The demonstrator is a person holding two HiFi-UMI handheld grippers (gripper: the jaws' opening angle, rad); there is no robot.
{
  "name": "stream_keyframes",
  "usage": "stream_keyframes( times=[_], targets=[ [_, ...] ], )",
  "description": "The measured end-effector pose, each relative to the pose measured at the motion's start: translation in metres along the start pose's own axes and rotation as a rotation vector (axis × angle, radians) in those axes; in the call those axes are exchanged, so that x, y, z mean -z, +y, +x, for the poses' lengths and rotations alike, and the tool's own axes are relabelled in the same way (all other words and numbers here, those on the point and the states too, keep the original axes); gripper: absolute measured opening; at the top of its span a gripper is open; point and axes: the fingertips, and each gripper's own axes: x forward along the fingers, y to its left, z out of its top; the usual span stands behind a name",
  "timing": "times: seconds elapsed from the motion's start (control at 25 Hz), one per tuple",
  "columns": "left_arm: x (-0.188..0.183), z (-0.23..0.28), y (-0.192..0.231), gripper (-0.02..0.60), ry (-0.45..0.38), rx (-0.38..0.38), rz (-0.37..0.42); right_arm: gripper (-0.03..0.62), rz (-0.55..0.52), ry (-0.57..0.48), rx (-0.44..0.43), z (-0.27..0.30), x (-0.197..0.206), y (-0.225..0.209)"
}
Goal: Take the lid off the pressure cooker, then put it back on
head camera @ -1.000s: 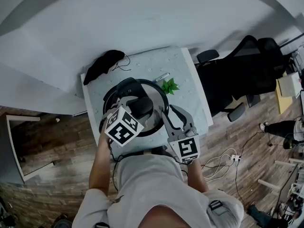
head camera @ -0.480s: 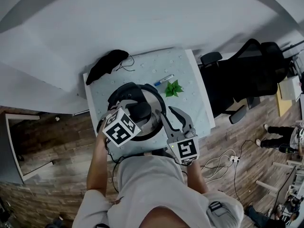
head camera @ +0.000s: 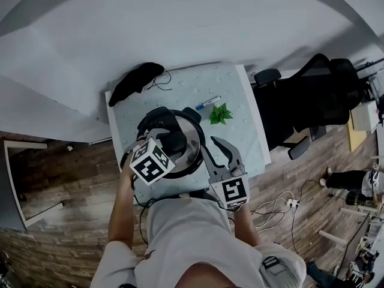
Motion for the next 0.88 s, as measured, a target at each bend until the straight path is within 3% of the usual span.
stream_keyframes(
  times=[0.36, 0.88],
  targets=[
    [0.0022, 0.0025, 0.0014, 0.275, -0.024, 0.003, -0.038, 0.124, 0.015, 0.01, -0.005, 0.0017, 0.006, 0.0032],
    [0.0034, 0.0018, 0.0064, 0.275, -0.033, -0.128, -0.224, 0.123, 0.027, -0.008, -0.024, 0.0002, 0.0079, 0.0031]
  ],
)
